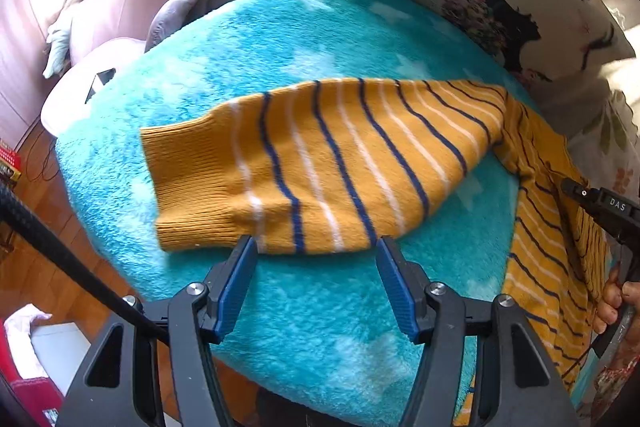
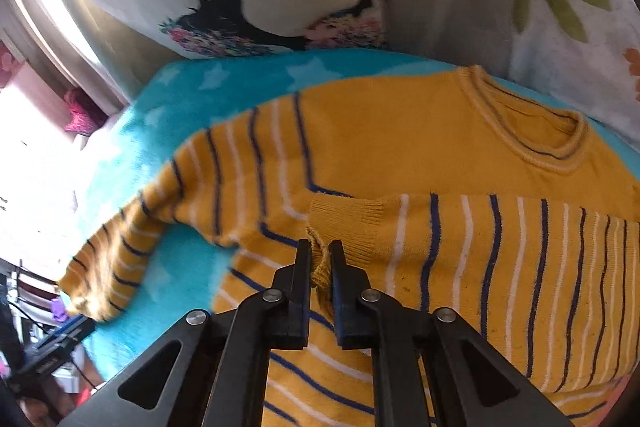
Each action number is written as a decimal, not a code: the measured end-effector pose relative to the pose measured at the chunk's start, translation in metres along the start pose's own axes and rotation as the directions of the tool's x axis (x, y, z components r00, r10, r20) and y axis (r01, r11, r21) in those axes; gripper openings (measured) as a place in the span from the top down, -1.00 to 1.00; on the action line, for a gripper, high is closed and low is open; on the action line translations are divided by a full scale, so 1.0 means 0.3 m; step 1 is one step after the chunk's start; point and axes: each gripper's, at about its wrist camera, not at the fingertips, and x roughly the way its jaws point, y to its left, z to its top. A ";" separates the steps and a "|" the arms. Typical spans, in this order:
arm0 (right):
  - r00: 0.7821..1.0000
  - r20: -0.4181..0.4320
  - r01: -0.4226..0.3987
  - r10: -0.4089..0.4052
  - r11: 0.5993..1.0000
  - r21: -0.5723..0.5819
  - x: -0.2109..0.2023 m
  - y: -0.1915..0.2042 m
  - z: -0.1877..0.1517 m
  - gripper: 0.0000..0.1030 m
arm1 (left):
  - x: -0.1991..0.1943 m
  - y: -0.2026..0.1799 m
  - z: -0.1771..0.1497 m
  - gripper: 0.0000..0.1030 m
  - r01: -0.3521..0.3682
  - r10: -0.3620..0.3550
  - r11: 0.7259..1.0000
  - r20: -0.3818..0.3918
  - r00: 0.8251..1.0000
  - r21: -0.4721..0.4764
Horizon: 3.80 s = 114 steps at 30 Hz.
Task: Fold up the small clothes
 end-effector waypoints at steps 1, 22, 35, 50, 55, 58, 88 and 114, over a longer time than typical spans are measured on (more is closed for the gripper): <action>1.000 -0.003 -0.005 0.005 1.000 -0.006 0.012 0.018 0.008 0.82 | 0.000 0.007 0.002 -0.18 0.003 -0.003 1.000 -0.001 1.000 -0.007; 1.000 -0.015 0.006 -0.008 0.991 -0.137 -0.062 0.141 -0.166 0.18 | 0.025 0.176 0.067 -0.31 -0.044 0.050 0.996 0.077 0.996 -0.080; 0.996 0.073 0.059 -0.058 0.998 -0.001 -0.213 -0.018 -0.223 0.18 | -0.080 0.231 0.323 0.77 -0.110 0.118 0.992 0.162 0.980 -0.057; 0.967 0.181 0.110 -0.177 0.938 0.327 -0.475 -0.465 -0.392 0.17 | -0.196 -0.606 0.196 0.77 0.247 -0.292 0.900 0.075 0.953 0.359; 0.955 0.187 0.138 -0.230 0.904 0.405 -0.596 -0.643 -0.500 0.17 | -0.140 -1.018 0.021 0.77 0.398 -0.420 0.795 -0.059 0.906 0.457; 0.947 0.183 0.161 -0.264 0.883 0.441 -0.667 -0.745 -0.573 0.17 | -0.060 -1.240 -0.094 0.77 0.482 -0.460 0.740 -0.170 0.872 0.469; 0.998 0.060 0.009 -0.027 0.960 0.279 -0.334 -0.777 -0.292 0.35 | -0.048 -0.664 -0.156 -0.13 0.149 -0.148 0.956 -0.024 0.989 0.253; 0.965 0.179 0.104 -0.191 0.907 0.408 -0.483 -0.763 -0.258 0.40 | 0.141 -0.805 -0.001 -0.13 0.196 -0.191 0.868 -0.057 0.980 0.456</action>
